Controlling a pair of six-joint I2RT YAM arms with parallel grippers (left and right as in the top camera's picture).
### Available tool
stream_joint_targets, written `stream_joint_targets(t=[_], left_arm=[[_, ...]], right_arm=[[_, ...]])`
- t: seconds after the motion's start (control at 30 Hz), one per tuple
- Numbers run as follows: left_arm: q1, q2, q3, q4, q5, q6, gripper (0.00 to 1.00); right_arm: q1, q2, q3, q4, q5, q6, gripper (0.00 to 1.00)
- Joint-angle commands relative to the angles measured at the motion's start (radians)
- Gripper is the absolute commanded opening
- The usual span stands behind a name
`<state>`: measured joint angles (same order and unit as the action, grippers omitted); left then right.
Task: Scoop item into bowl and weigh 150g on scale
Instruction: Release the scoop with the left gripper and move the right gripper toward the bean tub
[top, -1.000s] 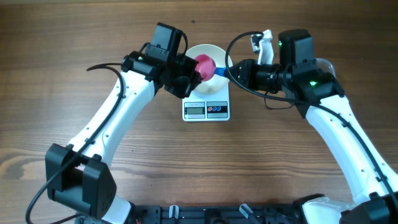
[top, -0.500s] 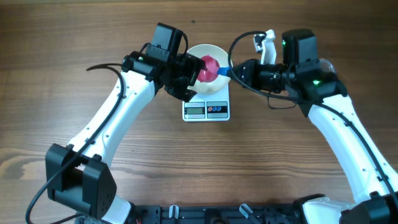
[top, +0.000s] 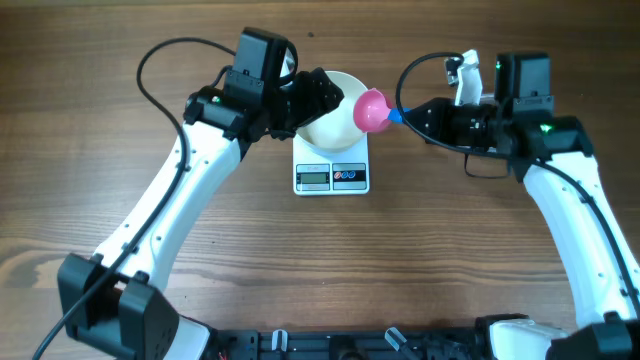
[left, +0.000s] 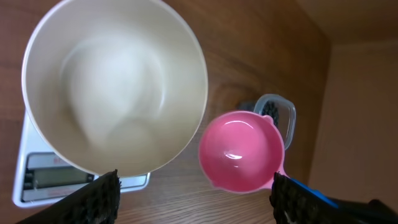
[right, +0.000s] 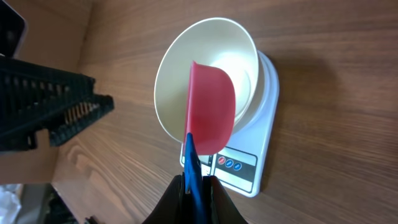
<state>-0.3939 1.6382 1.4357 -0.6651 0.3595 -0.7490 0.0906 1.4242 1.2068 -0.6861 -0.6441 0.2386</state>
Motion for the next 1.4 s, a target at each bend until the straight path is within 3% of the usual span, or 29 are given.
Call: stream_joint_targets(t=[0.0,0.17,0.33,0.37,0.4,0.43,0.57,0.7,0.8,0.9,1.13,1.37], left_arm=[[-0.001,-0.064,0.011,0.001,-0.048,0.197,0.80],[-0.001,-0.074,0.011,-0.063,-0.141,0.232,0.80],[-0.003,-0.074,0.011,-0.168,-0.137,0.317,0.64],[-0.003,-0.074,0.011,-0.212,-0.137,0.327,0.42],[-0.003,-0.074,0.011,-0.237,-0.137,0.327,0.10],[-0.006,-0.074,0.010,-0.274,-0.133,0.327,0.04],[-0.111,-0.073,-0.099,-0.266,-0.133,0.315,0.04],[-0.260,-0.043,-0.311,0.031,-0.177,0.273,0.04],[-0.308,0.028,-0.329,0.111,-0.276,0.274,0.04],[-0.317,0.111,-0.329,0.166,-0.373,0.274,0.04],[-0.315,0.203,-0.330,0.233,-0.452,0.362,0.04],[-0.315,0.262,-0.330,0.293,-0.515,0.377,0.04]], right_arm=[[-0.002,-0.082,0.018,-0.023,0.065,-0.057,0.04],[-0.002,-0.158,0.018,-0.061,0.096,-0.081,0.04],[-0.013,-0.174,0.018,-0.072,0.135,-0.079,0.04],[-0.026,-0.174,0.018,-0.072,0.135,-0.079,0.04],[-0.037,-0.174,0.018,-0.076,0.135,-0.079,0.04],[-0.061,-0.174,0.018,-0.087,0.135,-0.079,0.04],[-0.163,-0.174,0.018,-0.143,0.136,-0.083,0.04],[-0.216,-0.174,0.018,-0.179,0.190,-0.108,0.04],[-0.216,-0.174,0.018,-0.196,0.207,-0.108,0.04],[-0.216,-0.174,0.018,-0.198,0.208,-0.108,0.04],[-0.216,-0.173,0.018,-0.198,0.208,-0.108,0.04],[-0.216,-0.173,0.018,-0.198,0.208,-0.108,0.04]])
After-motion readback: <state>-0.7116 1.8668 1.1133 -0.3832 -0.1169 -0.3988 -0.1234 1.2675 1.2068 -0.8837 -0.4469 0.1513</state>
